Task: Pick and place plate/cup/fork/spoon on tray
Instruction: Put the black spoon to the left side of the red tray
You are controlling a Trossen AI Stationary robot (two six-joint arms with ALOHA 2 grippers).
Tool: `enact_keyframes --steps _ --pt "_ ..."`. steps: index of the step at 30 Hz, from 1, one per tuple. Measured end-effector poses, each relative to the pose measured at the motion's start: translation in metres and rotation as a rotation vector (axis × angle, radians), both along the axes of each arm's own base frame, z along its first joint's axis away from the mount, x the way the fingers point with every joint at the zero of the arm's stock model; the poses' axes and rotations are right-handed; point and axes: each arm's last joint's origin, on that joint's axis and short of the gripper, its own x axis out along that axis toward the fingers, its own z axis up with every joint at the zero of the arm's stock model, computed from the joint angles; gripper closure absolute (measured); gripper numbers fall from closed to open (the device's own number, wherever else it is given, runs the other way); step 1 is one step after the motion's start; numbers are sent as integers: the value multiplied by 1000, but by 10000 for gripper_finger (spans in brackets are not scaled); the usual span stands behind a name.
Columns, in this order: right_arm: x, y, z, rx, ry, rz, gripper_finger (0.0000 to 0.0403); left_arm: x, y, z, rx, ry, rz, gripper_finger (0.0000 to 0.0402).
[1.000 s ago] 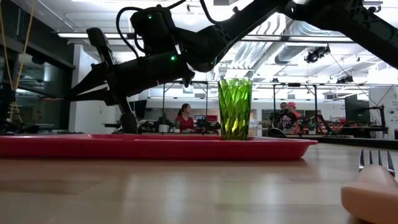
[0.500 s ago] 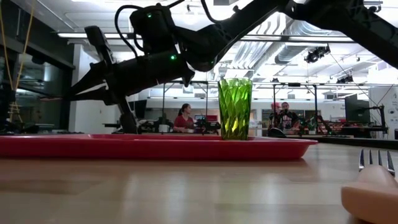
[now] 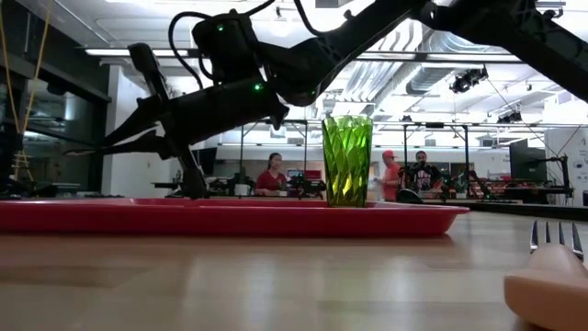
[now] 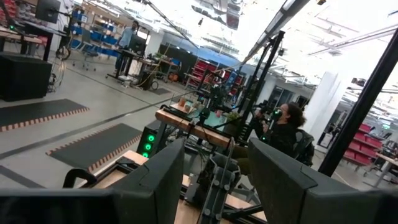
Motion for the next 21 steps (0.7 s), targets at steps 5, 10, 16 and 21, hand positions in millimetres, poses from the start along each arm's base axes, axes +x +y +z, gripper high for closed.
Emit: enact_keyframes --steps 5,10,16,21 --pt "0 -1 0 11 3 -7 403 0 0 0 0 0 0 232" --pt "0 0 0 12 3 -5 403 0 0 0 0 -1 0 232" --pt "0 0 0 11 3 -5 403 0 0 0 -1 -1 0 232" --pt "0 0 1 11 3 -5 403 0 0 0 -1 -1 0 232"
